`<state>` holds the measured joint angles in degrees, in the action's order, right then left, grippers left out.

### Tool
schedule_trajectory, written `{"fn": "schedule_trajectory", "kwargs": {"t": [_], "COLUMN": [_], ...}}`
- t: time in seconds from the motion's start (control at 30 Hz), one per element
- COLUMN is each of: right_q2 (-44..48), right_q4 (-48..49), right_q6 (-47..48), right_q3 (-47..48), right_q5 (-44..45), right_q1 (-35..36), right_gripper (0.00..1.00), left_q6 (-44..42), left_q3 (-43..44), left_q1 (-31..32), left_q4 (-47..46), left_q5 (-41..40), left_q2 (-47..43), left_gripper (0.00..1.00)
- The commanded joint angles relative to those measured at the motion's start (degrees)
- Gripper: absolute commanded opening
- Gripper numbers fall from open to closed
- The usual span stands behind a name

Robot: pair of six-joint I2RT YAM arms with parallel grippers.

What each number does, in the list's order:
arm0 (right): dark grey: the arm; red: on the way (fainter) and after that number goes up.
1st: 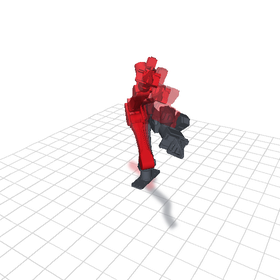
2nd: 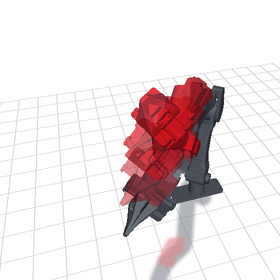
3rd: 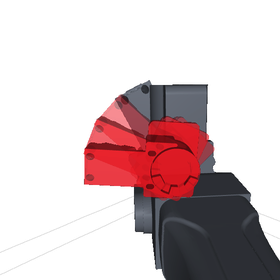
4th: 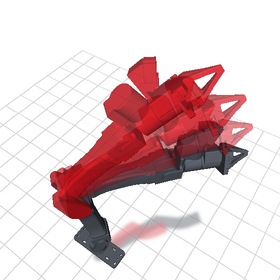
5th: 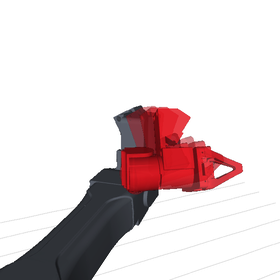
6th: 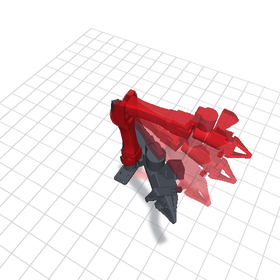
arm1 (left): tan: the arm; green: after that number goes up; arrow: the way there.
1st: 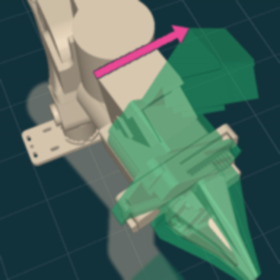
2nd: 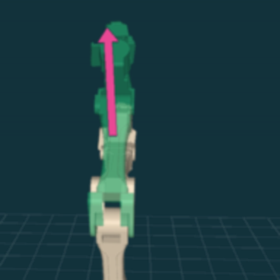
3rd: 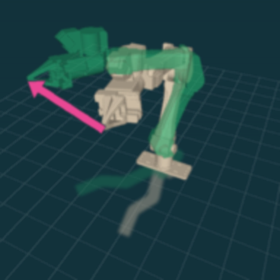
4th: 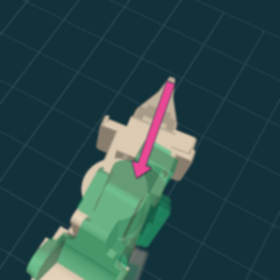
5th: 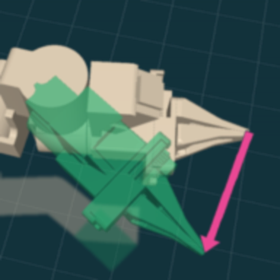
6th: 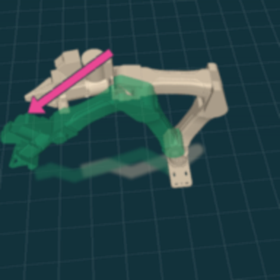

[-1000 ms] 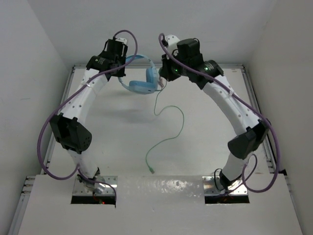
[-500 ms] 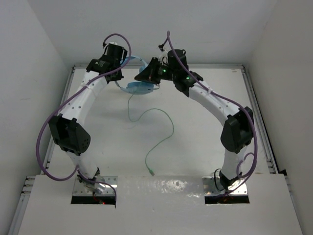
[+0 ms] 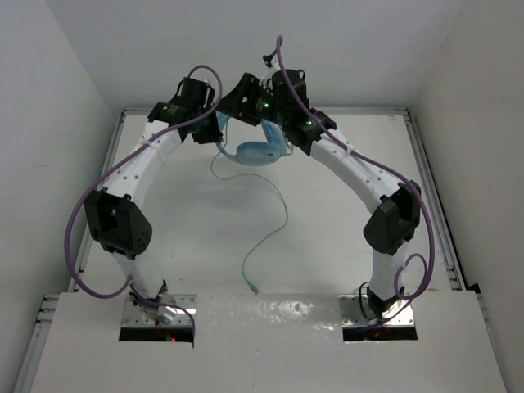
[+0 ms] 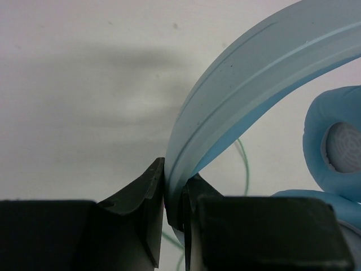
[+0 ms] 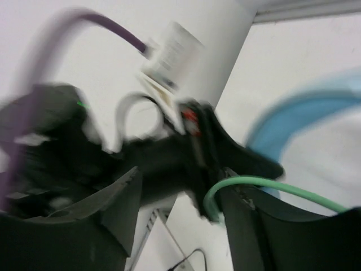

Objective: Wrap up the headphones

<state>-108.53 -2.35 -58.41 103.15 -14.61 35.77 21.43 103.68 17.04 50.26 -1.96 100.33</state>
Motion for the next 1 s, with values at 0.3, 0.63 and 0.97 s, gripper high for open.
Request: {"fn": "schedule_trajectory", "kwargs": {"t": [0.3, 0.63, 0.97], "right_q2": [-1.2, 4.5, 40.3], "right_q4": [-45.5, -32.3, 11.6], "right_q6": [17.5, 30.4, 51.1], "right_q3": [18.1, 11.7, -38.5], "right_q5": [14.6, 4.6, -4.7], "right_q1": [-0.4, 0.3, 1.6], "right_gripper": [0.99, 0.99, 0.91], "left_q6": [10.2, 12.0, 8.1], "left_q3": [3.5, 4.4, 19.1], "left_q1": [-5.8, -5.9, -6.8], "left_q4": [-5.3, -6.8, -4.3], "left_q5": [21.4, 22.2, 14.1], "left_q2": [6.3, 7.8, 9.1], "left_gripper": [0.00, 0.00, 0.00]}}
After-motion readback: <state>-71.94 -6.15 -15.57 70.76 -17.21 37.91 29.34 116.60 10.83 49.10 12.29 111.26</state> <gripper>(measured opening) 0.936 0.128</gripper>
